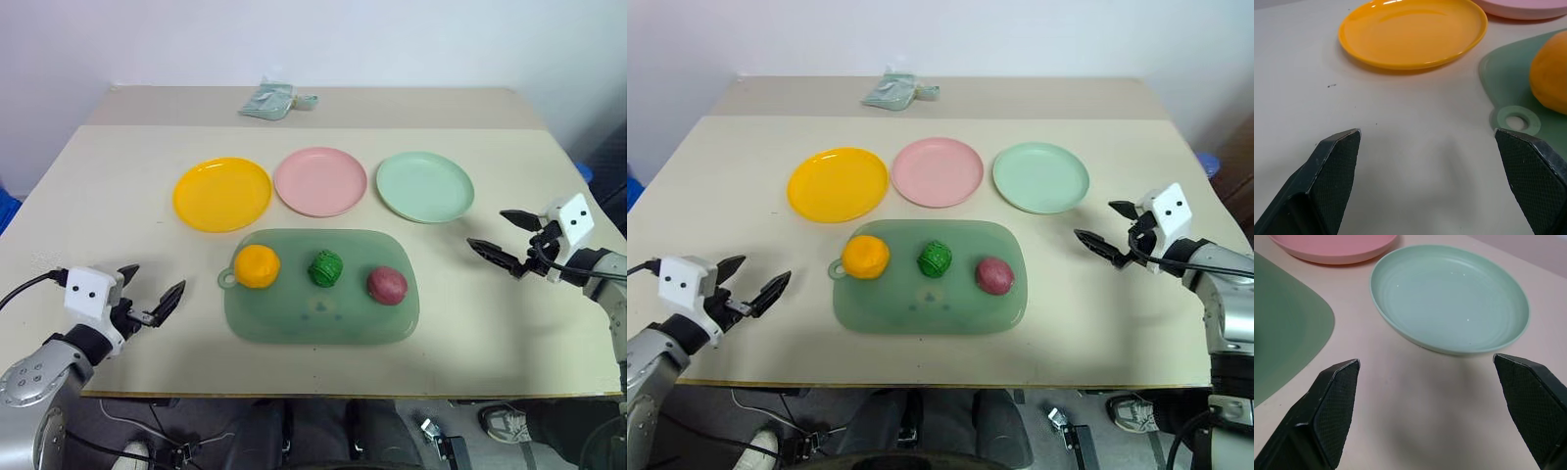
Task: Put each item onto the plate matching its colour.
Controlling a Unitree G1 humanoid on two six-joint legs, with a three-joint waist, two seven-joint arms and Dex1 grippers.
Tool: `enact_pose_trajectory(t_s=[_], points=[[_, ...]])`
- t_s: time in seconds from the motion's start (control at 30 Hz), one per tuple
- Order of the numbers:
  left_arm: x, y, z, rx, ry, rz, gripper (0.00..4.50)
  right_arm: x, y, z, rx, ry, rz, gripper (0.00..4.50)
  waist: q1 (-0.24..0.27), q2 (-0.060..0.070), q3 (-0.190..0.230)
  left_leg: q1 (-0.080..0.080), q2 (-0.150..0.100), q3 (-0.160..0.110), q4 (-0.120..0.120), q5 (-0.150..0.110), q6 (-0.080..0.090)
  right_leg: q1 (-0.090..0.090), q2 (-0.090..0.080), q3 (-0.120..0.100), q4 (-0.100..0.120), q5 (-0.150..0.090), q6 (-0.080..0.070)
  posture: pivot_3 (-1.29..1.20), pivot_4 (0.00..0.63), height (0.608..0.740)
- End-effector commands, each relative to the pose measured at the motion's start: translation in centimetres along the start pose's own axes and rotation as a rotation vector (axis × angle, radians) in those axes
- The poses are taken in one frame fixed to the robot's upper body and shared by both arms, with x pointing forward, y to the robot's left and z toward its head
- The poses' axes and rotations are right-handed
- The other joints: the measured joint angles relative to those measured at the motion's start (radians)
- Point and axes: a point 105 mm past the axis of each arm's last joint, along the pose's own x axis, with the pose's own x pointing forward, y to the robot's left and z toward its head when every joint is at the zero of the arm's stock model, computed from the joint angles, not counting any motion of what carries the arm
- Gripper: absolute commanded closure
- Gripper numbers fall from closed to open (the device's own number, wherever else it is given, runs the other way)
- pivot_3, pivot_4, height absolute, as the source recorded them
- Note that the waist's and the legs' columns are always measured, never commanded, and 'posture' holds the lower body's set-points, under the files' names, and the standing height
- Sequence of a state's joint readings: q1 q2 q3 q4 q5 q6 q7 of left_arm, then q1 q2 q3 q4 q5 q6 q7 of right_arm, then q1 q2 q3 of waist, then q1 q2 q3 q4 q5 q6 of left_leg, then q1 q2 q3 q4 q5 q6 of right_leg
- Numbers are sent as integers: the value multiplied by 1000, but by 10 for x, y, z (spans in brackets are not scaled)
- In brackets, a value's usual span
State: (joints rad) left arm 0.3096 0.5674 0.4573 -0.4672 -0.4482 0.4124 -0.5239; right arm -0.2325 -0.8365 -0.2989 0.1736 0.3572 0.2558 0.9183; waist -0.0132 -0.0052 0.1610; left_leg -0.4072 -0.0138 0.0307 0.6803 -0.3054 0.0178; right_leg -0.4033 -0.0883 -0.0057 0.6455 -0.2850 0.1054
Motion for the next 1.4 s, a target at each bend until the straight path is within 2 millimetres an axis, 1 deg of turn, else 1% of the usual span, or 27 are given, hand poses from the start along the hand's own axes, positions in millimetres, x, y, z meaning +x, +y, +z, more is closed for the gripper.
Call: enact_pose_trajectory(t_s=[0.03,0.43,0.57,0.63,0.8,0.93,0.97,1.07,1.13,1.17,1.2,1.27,1.33,1.4], points=[[-3,3,12,20,-38,20,0,3,1,13,-33,-43,3,25,0,0,0,0,0,0,0,0,0,0,0,0,0,0,0,0,150,740],[8,9,19,2,-91,52,0,15,-1,17,-52,-84,-60,25,0,0,0,0,0,0,0,0,0,0,0,0,0,0,0,0,150,740],[20,9,23,-5,-117,52,0,20,-2,13,-18,-99,-126,25,2,0,0,0,0,0,1,0,0,0,0,0,1,0,0,0,150,740],[29,5,27,-19,-138,46,0,21,-6,12,-6,-98,-169,25,2,0,0,0,0,0,1,0,-1,0,0,0,1,0,0,0,150,740],[45,0,32,-39,-166,19,0,15,-12,23,-55,-132,-230,25,2,0,0,0,-1,0,1,1,-2,0,0,0,1,0,0,0,150,740],[55,-9,39,-72,-188,-40,0,13,-11,32,-44,-159,-214,25,1,0,0,0,-1,0,1,2,-3,0,1,0,2,0,1,0,150,740],[54,-11,41,-83,-193,-67,0,13,-9,34,-45,-162,-206,25,1,0,0,0,-1,0,1,2,-3,0,1,0,1,0,1,0,150,740],[54,-32,55,-88,-213,-235,0,14,5,49,-34,-207,-109,25,1,0,0,0,0,0,1,2,-3,0,1,0,2,0,1,0,150,740],[52,-43,61,-81,-213,-342,0,14,25,59,-2,-239,5,25,1,0,0,0,0,0,1,2,-2,0,1,0,2,0,1,0,150,740],[51,-48,62,-70,-204,-389,0,12,36,60,8,-239,66,25,3,0,0,0,0,0,1,1,-2,0,1,0,2,0,1,0,150,740],[50,-56,61,-51,-188,-449,0,10,47,59,11,-226,134,25,4,0,0,0,0,0,1,1,-2,0,1,0,2,0,1,0,150,740],[50,-67,58,-11,-146,-545,0,6,63,54,14,-194,227,25,8,0,0,0,0,0,1,0,0,0,1,0,1,0,1,0,150,740],[53,-73,54,25,-111,-599,0,3,68,50,14,-171,258,25,5,0,0,0,-1,0,1,0,0,1,0,0,0,0,0,0,150,740],[58,-77,52,51,-97,-631,0,2,66,46,5,-156,255,25,3,0,0,1,-1,0,2,0,0,2,0,0,0,0,0,0,150,740]])
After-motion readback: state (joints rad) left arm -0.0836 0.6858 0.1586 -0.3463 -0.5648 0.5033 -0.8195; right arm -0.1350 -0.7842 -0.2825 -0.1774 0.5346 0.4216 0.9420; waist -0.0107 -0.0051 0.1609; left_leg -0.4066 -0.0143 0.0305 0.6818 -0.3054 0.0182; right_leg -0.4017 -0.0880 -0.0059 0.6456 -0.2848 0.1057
